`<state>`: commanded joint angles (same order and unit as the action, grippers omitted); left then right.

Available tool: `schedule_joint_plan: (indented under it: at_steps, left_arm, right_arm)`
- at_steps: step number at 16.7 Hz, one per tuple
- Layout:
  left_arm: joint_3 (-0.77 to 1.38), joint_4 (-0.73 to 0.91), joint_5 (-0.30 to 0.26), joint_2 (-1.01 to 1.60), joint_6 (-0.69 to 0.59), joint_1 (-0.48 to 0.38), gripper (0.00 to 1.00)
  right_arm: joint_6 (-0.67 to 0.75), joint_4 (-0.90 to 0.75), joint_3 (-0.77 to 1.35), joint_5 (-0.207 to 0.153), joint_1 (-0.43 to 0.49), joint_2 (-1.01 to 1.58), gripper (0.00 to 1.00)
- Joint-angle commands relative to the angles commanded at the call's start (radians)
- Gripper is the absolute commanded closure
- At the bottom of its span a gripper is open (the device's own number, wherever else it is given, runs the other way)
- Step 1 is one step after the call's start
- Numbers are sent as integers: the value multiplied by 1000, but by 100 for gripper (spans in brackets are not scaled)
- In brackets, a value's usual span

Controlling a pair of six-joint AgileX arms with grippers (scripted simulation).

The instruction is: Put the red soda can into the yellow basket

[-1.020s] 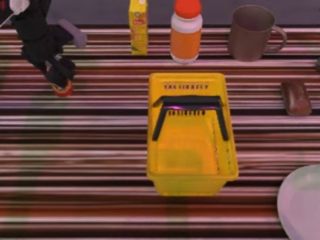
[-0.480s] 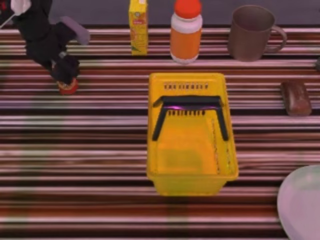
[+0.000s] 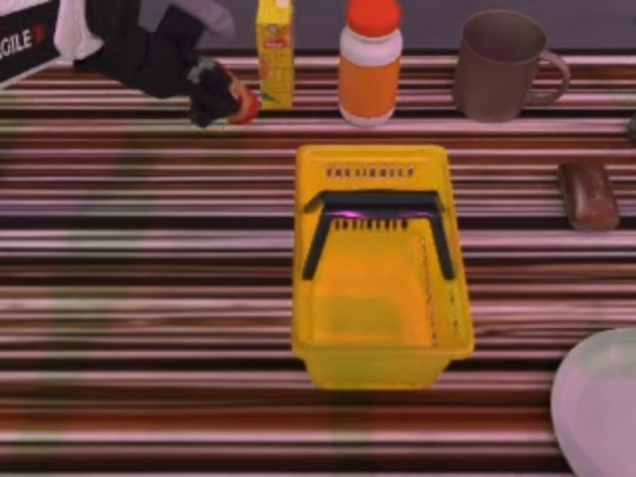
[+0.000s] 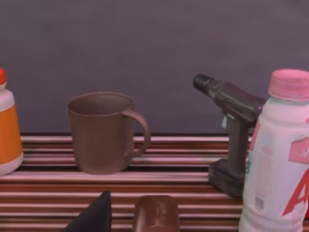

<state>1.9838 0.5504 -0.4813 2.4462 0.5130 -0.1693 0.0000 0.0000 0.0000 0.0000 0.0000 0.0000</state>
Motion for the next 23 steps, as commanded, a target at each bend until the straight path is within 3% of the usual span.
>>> schedule_joint_plan:
  at_steps: [8,13,16,23]
  left_arm:
    - [-435,-849,-489,-191,-302,-98,100]
    - [-633,-1207,-715,-311,-432,-142,100]
    - [-688,-1297,-781,-353,-465,-155,100]
    - [-692,-1320,-789,-338,-467,-150,100]
  right_arm:
    - [0,0,0,0,0,0,0]
    - [0,0,0,0,0,0,0]
    - [0,0,0,0,0,0,0]
    - [0,0,0,0,0,0,0]
